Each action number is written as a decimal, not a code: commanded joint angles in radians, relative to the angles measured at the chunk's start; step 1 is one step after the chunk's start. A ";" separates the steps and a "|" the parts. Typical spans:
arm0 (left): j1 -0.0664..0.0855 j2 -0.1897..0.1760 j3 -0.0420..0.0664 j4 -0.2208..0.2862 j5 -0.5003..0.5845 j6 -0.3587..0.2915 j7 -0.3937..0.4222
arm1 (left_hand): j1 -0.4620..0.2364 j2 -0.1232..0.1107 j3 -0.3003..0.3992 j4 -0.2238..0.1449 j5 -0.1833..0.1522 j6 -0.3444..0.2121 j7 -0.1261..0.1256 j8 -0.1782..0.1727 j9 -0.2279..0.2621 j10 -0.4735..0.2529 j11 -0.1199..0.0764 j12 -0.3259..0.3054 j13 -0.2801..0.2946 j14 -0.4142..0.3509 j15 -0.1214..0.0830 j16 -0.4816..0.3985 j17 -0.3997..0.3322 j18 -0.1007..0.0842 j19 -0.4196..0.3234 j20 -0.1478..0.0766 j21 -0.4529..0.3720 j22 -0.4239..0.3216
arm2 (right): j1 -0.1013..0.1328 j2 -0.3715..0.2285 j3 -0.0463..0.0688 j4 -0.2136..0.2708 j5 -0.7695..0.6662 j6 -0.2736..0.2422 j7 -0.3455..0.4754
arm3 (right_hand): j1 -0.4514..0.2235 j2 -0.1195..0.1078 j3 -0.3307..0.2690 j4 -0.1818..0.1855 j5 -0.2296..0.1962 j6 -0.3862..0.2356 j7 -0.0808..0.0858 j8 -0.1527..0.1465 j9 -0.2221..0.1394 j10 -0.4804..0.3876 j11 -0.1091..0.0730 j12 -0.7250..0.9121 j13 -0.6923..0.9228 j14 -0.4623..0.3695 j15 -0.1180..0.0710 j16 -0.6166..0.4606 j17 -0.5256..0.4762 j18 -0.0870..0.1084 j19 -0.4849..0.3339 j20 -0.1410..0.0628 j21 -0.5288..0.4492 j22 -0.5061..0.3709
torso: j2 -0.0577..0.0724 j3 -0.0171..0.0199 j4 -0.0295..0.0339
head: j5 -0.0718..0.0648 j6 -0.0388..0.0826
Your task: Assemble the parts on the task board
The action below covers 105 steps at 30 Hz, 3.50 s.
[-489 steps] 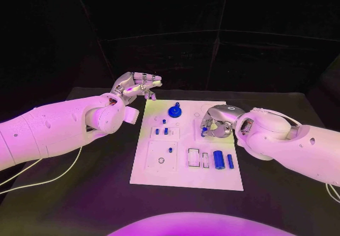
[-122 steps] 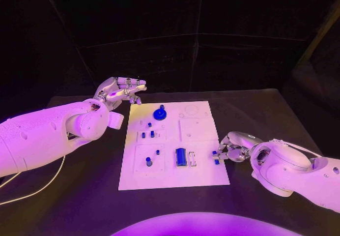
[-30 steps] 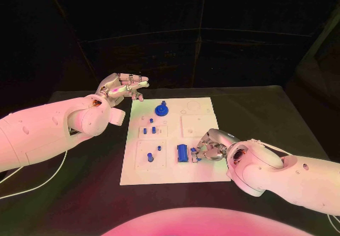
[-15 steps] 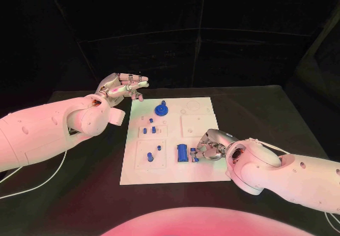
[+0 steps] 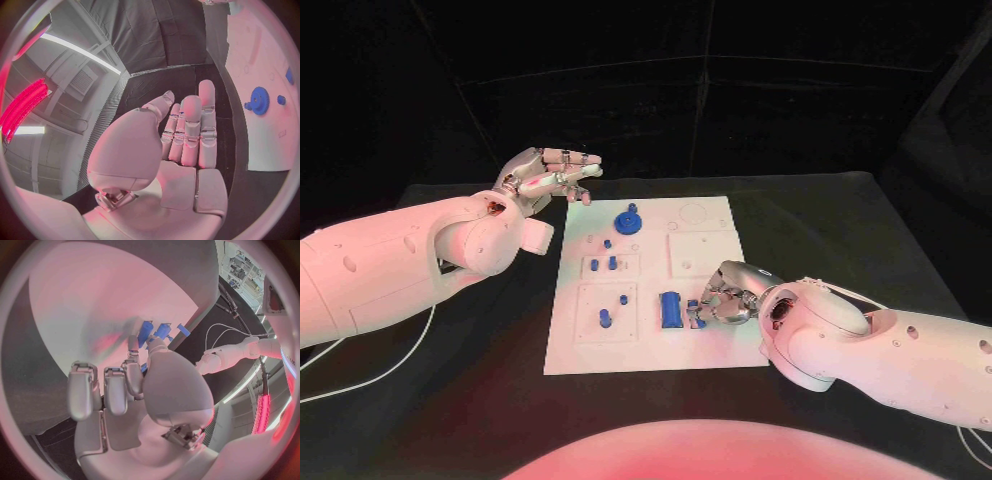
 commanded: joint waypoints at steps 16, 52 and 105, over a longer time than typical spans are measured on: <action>0.001 0.000 0.001 0.002 0.002 0.018 -0.004 | 0.010 0.000 -0.003 -0.006 0.006 -0.006 0.001 0.004 0.000 -0.008 0.002 0.004 -0.001 -0.011 0.000 -0.005 -0.004 0.013 -0.003 0.003 -0.005 -0.001 | -0.001 0.006 -0.002 -0.008 -0.021 0.012 -0.005 | -0.102 0.022 -0.070 0.038 -0.188 -0.015 0.007 0.017 0.041 -0.001 0.003 -0.011 0.029 0.079 -0.002 -0.005 0.125 -0.017 0.034 -0.003 0.000 0.096 | 0.000 0.0000 0.0000 | -0.004 0.002; 0.001 0.003 0.001 -0.003 0.002 0.024 -0.007 | 0.010 0.000 -0.003 -0.006 0.006 -0.007 0.002 0.004 0.000 -0.009 0.002 0.005 -0.001 -0.012 0.000 -0.006 -0.006 0.013 -0.003 0.003 -0.005 -0.001 | -0.001 -0.069 -0.002 0.037 0.032 0.054 0.086 | -0.016 0.036 -0.160 -0.020 -0.339 -0.053 0.016 0.025 0.093 -0.015 0.011 -0.041 0.023 0.077 0.005 -0.017 0.112 -0.014 0.026 0.004 -0.010 0.085 | 0.001 0.0005 0.0008 | -0.010 0.013; -0.034 0.140 -0.016 -0.233 0.146 -0.012 0.095 | 0.003 0.021 -0.153 0.057 0.004 -0.034 -0.011 -0.012 -0.004 -0.018 0.052 -0.129 -0.024 -0.277 0.115 -0.768 -0.361 0.017 -0.400 0.140 -0.450 -0.392 | 0.140 0.125 0.024 -0.570 1.287 0.094 1.006 | 0.248 0.125 -0.155 -0.121 -0.338 -0.245 0.146 -0.164 -0.056 -0.408 0.170 -1.125 -1.003 -0.435 0.190 -1.269 -0.987 0.127 -0.534 0.181 -1.132 -1.008 | -0.089 -0.0138 0.0128 | -0.046 0.170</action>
